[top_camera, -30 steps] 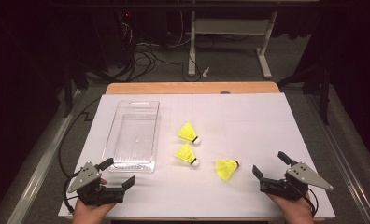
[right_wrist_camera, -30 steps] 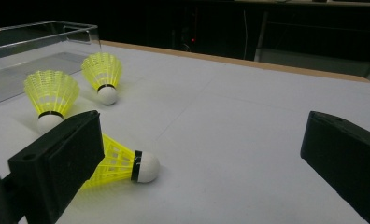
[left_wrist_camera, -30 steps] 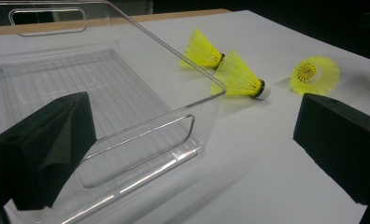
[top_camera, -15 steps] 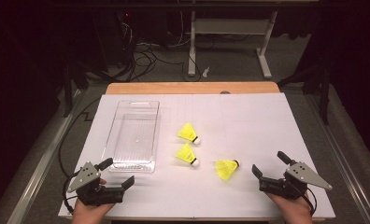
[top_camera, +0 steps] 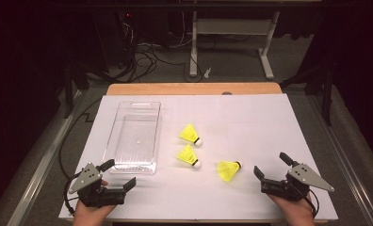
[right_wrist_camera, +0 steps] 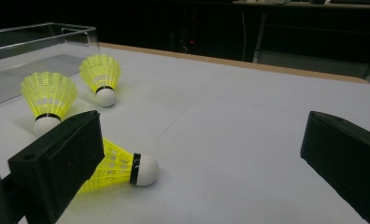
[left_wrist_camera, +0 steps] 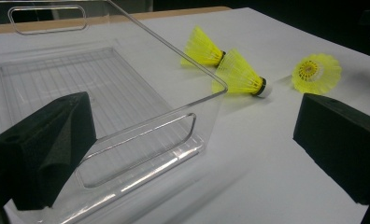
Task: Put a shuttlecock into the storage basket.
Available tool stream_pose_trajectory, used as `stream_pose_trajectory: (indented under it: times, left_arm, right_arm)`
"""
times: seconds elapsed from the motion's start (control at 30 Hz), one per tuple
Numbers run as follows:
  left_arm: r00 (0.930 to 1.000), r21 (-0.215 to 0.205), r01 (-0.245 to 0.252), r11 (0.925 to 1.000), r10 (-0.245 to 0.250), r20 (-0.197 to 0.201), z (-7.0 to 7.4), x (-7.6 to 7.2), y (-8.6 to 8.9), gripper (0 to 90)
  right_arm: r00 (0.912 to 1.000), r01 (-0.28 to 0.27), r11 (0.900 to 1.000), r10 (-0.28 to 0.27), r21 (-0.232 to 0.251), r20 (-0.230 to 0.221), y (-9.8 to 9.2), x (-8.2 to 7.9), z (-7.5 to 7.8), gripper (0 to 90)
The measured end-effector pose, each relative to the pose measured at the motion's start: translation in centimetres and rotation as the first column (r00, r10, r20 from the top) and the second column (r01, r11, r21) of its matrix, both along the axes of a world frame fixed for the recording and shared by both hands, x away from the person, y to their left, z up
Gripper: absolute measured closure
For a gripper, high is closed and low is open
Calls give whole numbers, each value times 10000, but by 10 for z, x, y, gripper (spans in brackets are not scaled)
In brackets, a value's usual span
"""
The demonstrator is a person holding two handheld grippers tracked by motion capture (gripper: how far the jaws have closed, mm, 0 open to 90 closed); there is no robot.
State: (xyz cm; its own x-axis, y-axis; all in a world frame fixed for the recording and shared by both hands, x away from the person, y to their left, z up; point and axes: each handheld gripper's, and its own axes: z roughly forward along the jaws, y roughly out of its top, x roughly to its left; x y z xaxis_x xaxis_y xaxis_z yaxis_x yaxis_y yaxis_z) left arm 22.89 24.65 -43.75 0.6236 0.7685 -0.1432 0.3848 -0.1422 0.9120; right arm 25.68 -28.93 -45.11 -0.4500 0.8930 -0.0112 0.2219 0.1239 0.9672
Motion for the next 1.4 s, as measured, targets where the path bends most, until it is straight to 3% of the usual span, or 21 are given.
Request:
stream_pose_trajectory:
  times: [0.47,0.73,1.4]
  left_arm:
    - [10000,34,-94,10000,94,-29,0,2,3,5]
    - [9991,-176,-422,9990,422,-31,1,2,14,4]
    - [9926,-71,-1204,9927,1202,-187,1,4,47,3]
  right_arm:
    - [9997,-193,9998,192,-47,-171,6,2,1,6]
    - [9993,-347,9993,345,-123,-111,10,5,0,9]
    - [9997,-244,9997,244,-31,-75,9,5,-2,7]
